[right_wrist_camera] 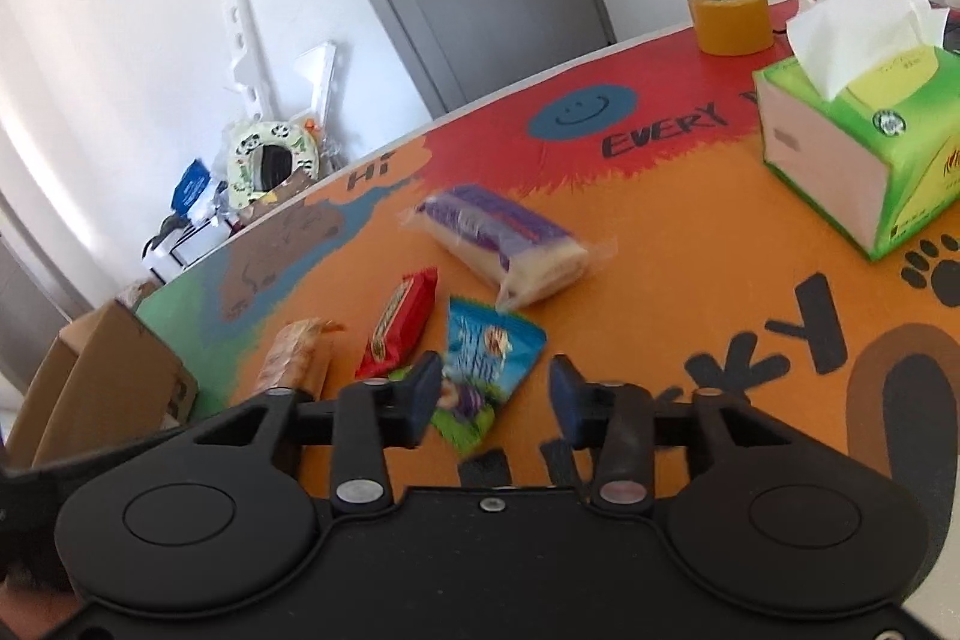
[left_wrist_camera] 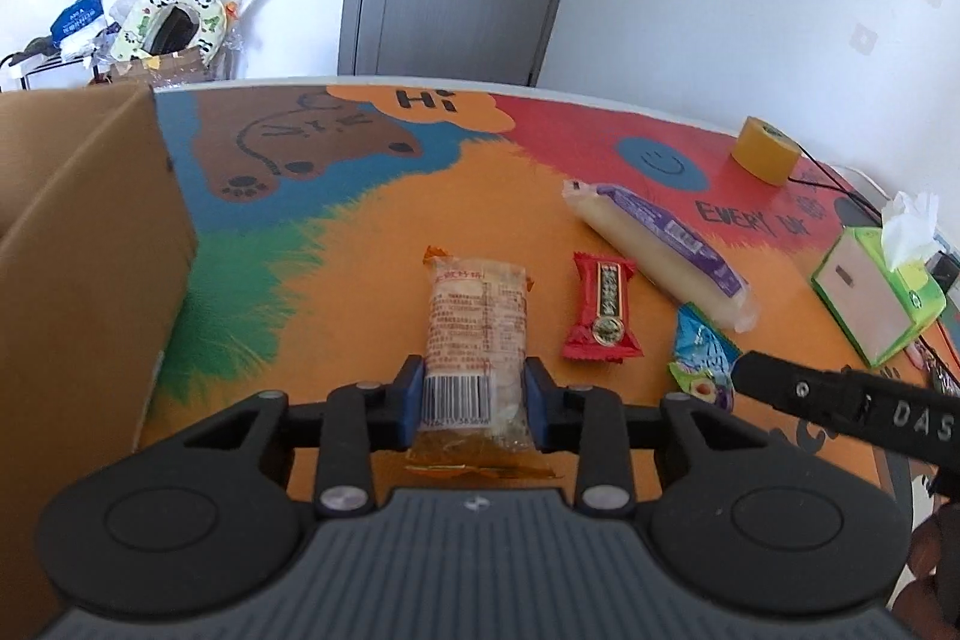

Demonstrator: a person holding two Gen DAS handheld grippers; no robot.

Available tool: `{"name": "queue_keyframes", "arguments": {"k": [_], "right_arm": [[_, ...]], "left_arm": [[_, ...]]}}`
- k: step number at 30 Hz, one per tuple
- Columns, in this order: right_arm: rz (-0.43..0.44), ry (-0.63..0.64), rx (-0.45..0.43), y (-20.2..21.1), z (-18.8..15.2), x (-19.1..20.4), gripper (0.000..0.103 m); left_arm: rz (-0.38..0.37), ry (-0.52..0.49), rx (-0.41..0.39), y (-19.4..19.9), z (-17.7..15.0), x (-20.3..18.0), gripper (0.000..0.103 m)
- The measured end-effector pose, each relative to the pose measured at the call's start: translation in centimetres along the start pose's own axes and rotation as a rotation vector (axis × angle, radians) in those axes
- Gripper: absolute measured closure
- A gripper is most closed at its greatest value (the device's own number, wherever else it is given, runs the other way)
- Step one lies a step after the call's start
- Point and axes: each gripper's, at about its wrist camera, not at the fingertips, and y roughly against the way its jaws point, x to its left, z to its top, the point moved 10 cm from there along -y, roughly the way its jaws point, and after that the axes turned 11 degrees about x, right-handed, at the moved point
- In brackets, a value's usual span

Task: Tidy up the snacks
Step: 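Grasp the tan bread stick with the left gripper while the right grasps the blue snack bag, then carry the tan bread packet and blue bag over the box and open both grippers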

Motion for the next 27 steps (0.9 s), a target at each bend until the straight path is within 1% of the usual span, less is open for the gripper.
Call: {"name": "queue_keyframes", "arguments": {"k": [3,8,11,15,20,23,25,27], "right_arm": [[-0.005,0.002,-0.012,-0.6,0.8,0.6,0.047],[-0.058,0.023,-0.012,-2.4,1.8,1.5,0.047],[-0.078,0.021,0.007,-3.9,2.0,1.8,0.047],[-0.144,0.084,0.008,-4.6,1.5,2.3,0.044],[-0.172,0.129,0.017,-4.1,0.7,2.5,0.045],[-0.179,0.135,0.018,-3.6,0.2,2.5,0.048],[-0.177,0.149,0.015,-3.1,-0.4,2.6,0.053],[-0.161,0.147,0.012,-2.7,-0.8,2.6,0.055]], "left_arm": [[0.007,-0.002,-0.004,0.0,0.3,0.3,0.070],[0.018,0.008,0.007,-0.6,0.5,0.9,0.070],[0.025,0.003,0.005,-0.9,0.6,1.2,0.070],[0.031,-0.001,0.006,-0.9,0.8,1.4,0.070],[0.024,-0.007,0.003,-0.8,0.5,1.4,0.070],[0.020,0.004,0.000,-0.5,0.2,1.6,0.070],[0.015,0.001,-0.001,-0.2,-0.2,1.5,0.070],[0.007,0.006,-0.001,0.2,-0.5,1.4,0.070]]}}
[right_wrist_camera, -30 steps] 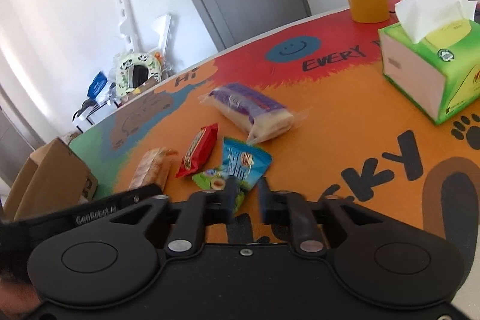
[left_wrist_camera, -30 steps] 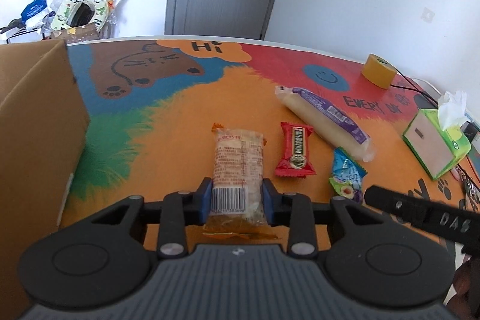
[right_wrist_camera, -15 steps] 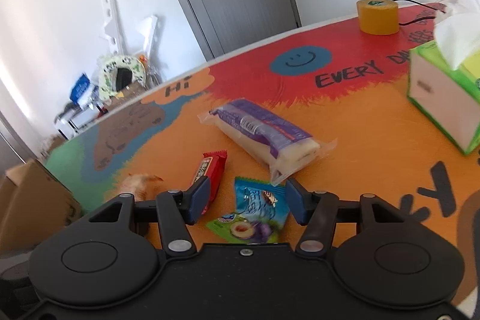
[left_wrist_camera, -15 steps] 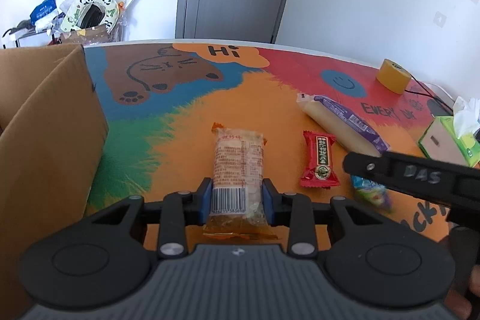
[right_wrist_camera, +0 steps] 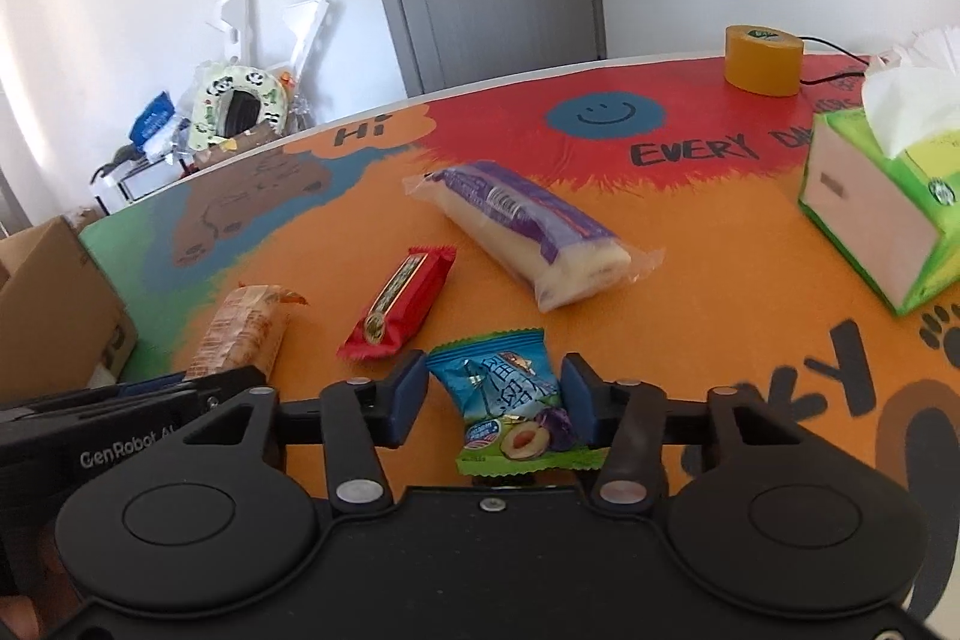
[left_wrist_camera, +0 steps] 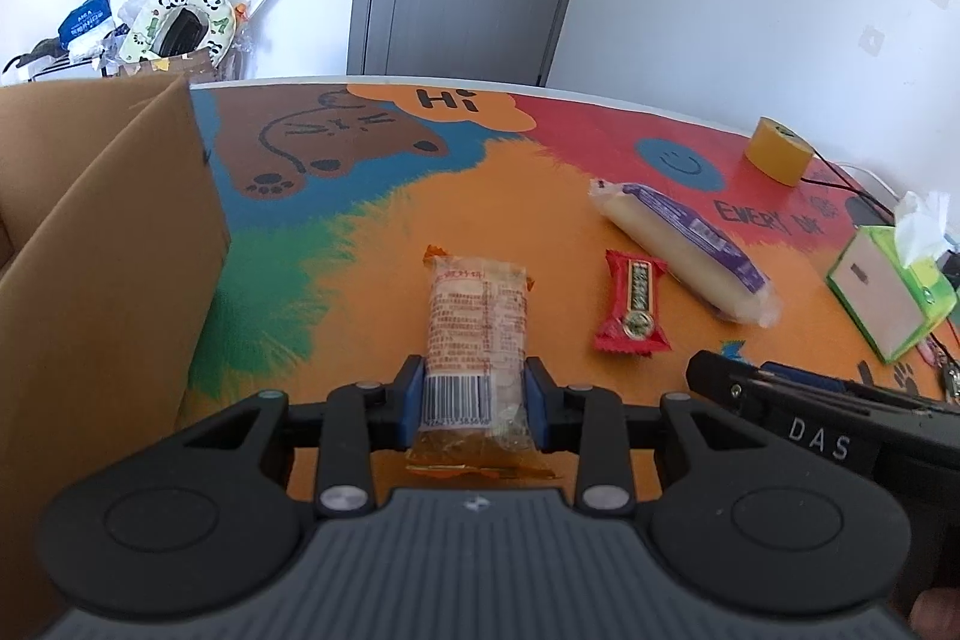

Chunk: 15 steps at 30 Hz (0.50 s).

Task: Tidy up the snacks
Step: 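Carry the tan bread packet and blue bag over the box and open both grippers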

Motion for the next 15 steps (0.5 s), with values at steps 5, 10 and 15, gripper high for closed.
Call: {"name": "queue_keyframes", "arguments": {"k": [5,10,15], "right_arm": [[0.056,-0.046,-0.008,1.5,-1.2,-0.4,0.060],[0.101,-0.084,-0.032,3.2,-2.2,-0.4,0.062],[0.135,-0.098,-0.060,4.8,-2.8,-0.1,0.063]], "left_arm": [[-0.019,0.017,-0.021,1.7,-0.8,-0.1,0.070],[-0.037,0.026,-0.043,3.5,-1.8,-0.3,0.070],[-0.049,0.031,-0.065,5.2,-2.5,-0.3,0.070]]}}
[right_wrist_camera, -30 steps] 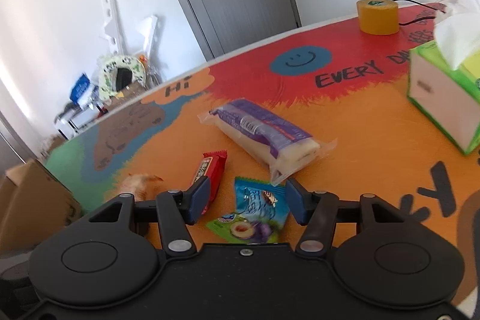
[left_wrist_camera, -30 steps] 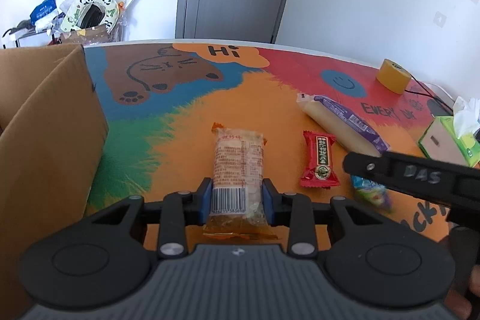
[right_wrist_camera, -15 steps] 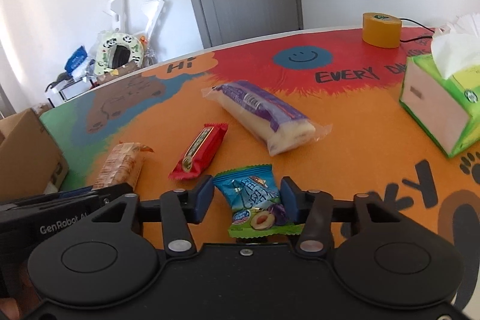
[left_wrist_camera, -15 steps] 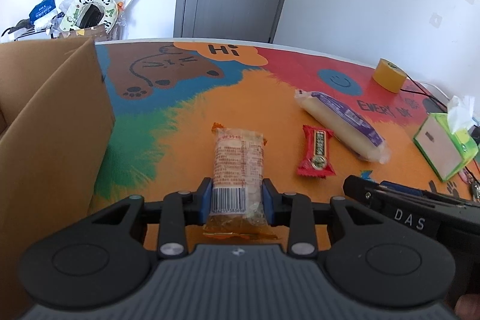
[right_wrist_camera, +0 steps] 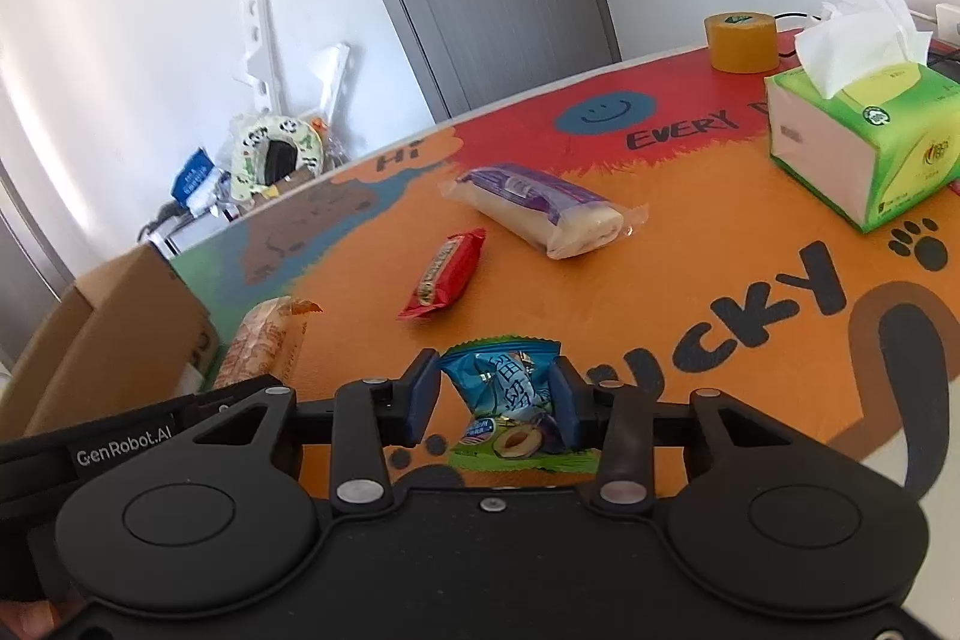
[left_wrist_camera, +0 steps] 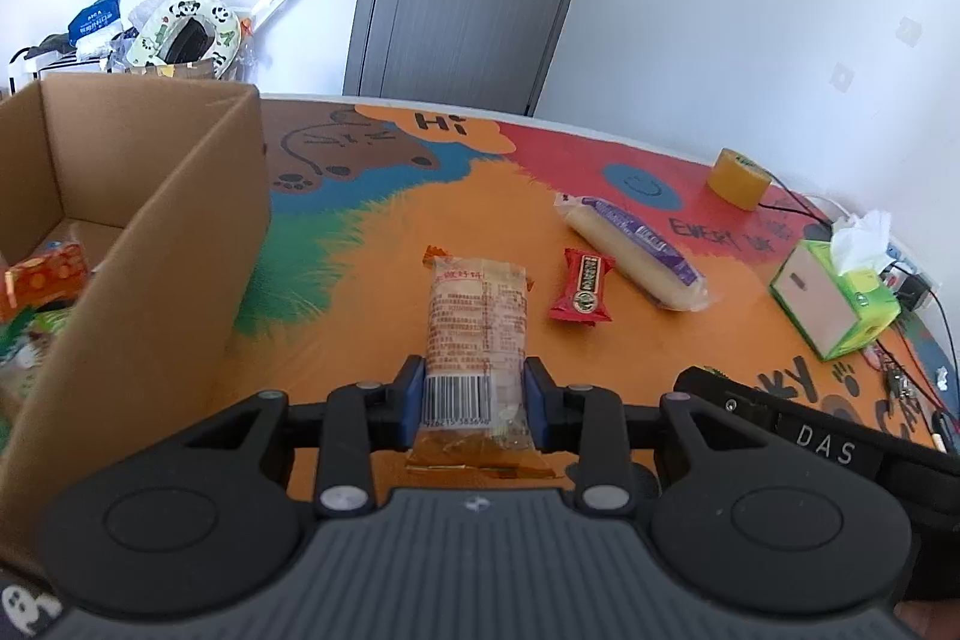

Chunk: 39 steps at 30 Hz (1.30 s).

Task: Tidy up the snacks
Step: 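Carry the tan bread packet and blue bag over the box and open both grippers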

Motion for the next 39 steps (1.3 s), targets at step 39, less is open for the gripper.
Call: {"name": "queue_keyframes", "arguments": {"k": [39], "right_arm": [[0.170,0.185,-0.115,5.9,0.3,12.8,0.073]], "left_arm": [[0.047,0.047,-0.208,12.4,1.1,6.8,0.070]]}}
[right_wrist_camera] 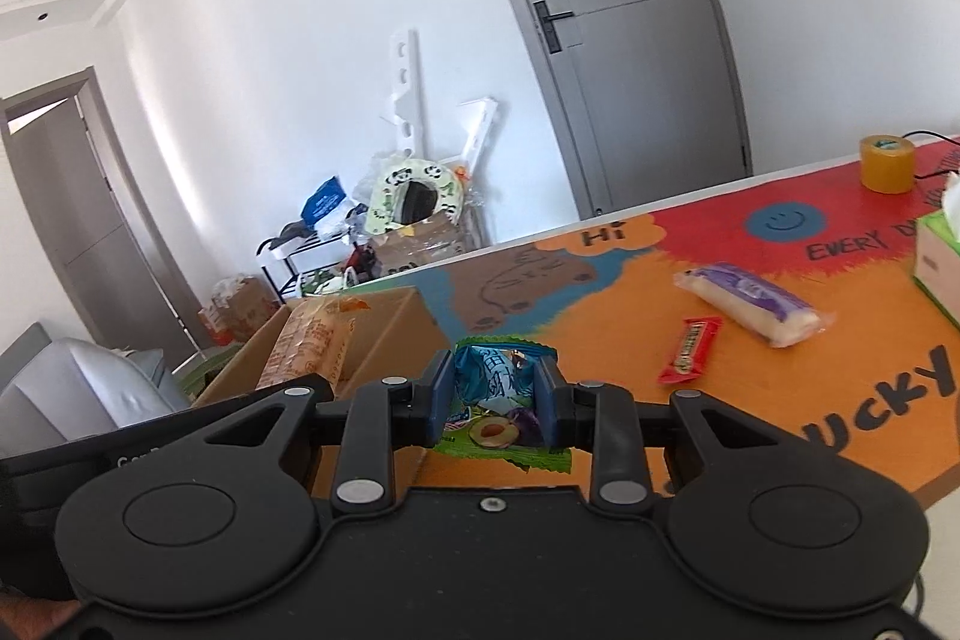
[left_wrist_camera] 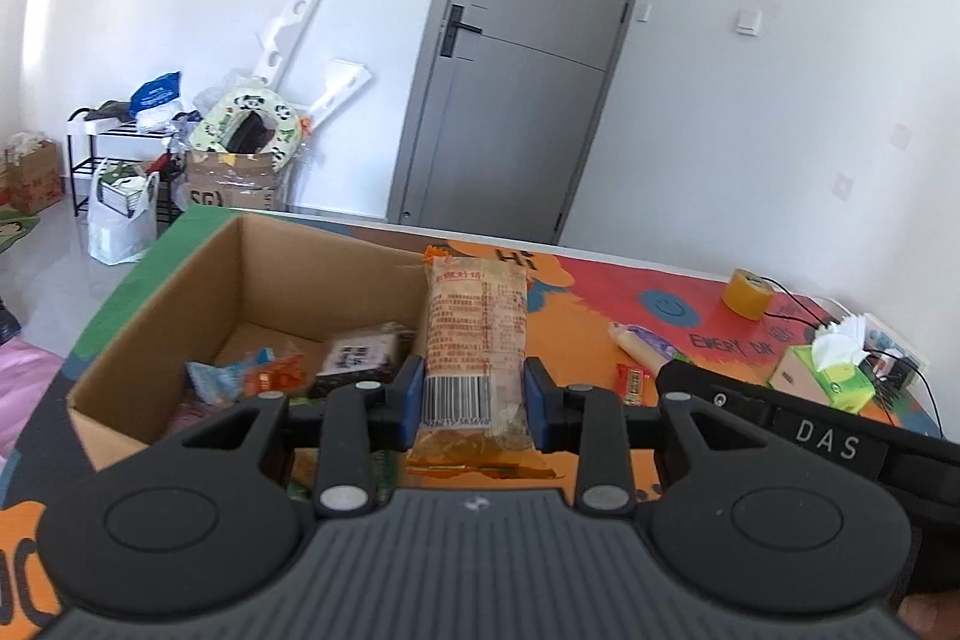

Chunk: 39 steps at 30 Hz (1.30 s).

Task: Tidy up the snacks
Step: 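Carry the tan bread packet and blue bag over the box and open both grippers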

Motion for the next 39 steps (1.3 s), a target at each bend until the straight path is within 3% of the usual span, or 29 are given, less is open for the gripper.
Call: {"name": "queue_keyframes", "arguments": {"k": [18,31,39], "right_arm": [[0.088,0.076,0.028,-4.1,1.3,6.9,0.073],[0.103,0.099,0.061,-7.2,2.4,9.3,0.073],[0.108,0.125,0.096,-9.3,3.1,10.8,0.073]], "left_arm": [[0.112,0.101,-0.030,0.4,2.4,8.7,0.070],[0.112,0.115,0.029,-3.4,4.1,11.3,0.070],[0.118,0.171,0.019,-2.5,4.7,12.8,0.063]]}}
